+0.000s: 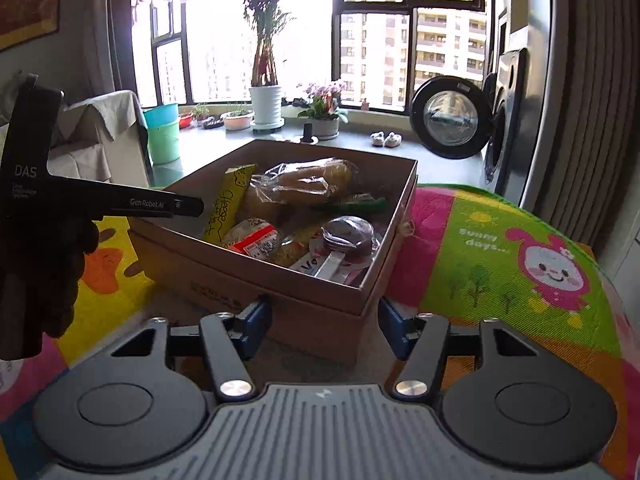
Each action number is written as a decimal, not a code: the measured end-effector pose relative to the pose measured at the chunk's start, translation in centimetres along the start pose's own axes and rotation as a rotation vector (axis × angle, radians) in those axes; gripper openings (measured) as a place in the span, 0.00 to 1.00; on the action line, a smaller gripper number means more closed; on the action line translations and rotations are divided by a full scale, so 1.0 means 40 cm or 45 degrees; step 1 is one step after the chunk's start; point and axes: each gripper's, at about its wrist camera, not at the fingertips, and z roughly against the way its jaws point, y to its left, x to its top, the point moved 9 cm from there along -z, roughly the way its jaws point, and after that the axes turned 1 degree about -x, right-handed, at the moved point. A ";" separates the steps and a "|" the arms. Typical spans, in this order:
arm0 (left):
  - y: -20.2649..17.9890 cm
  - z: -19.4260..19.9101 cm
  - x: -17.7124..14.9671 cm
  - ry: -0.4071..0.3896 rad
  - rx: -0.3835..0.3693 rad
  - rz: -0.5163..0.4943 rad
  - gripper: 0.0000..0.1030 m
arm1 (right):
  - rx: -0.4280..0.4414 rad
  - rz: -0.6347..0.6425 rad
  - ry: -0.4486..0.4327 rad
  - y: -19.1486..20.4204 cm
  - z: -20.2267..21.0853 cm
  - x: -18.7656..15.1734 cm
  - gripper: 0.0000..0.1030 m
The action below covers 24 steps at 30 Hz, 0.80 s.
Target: Organize objects
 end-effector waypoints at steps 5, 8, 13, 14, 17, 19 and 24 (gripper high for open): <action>-0.093 -0.097 0.046 0.025 0.027 -0.085 0.20 | -0.258 0.028 -0.140 -0.074 0.013 0.014 0.65; -0.087 -0.126 0.046 0.158 0.235 -0.145 0.54 | -0.276 -0.002 -0.156 -0.089 0.015 0.008 0.72; -0.025 -0.137 0.036 0.247 0.263 -0.037 0.85 | -0.382 0.031 -0.139 -0.099 0.017 0.006 0.76; -0.018 -0.138 0.036 0.252 0.257 -0.012 0.87 | -0.421 0.031 -0.128 -0.105 0.022 0.007 0.76; -0.012 -0.106 0.044 0.236 0.217 0.042 0.80 | -0.430 -0.026 -0.109 -0.116 0.076 0.003 0.77; -0.017 -0.047 0.054 0.183 0.185 0.038 0.77 | -0.395 -0.083 -0.096 -0.110 0.131 -0.005 0.97; -0.032 0.151 0.038 0.003 0.109 0.027 0.77 | -0.435 -0.164 -0.023 -0.048 0.233 -0.077 1.00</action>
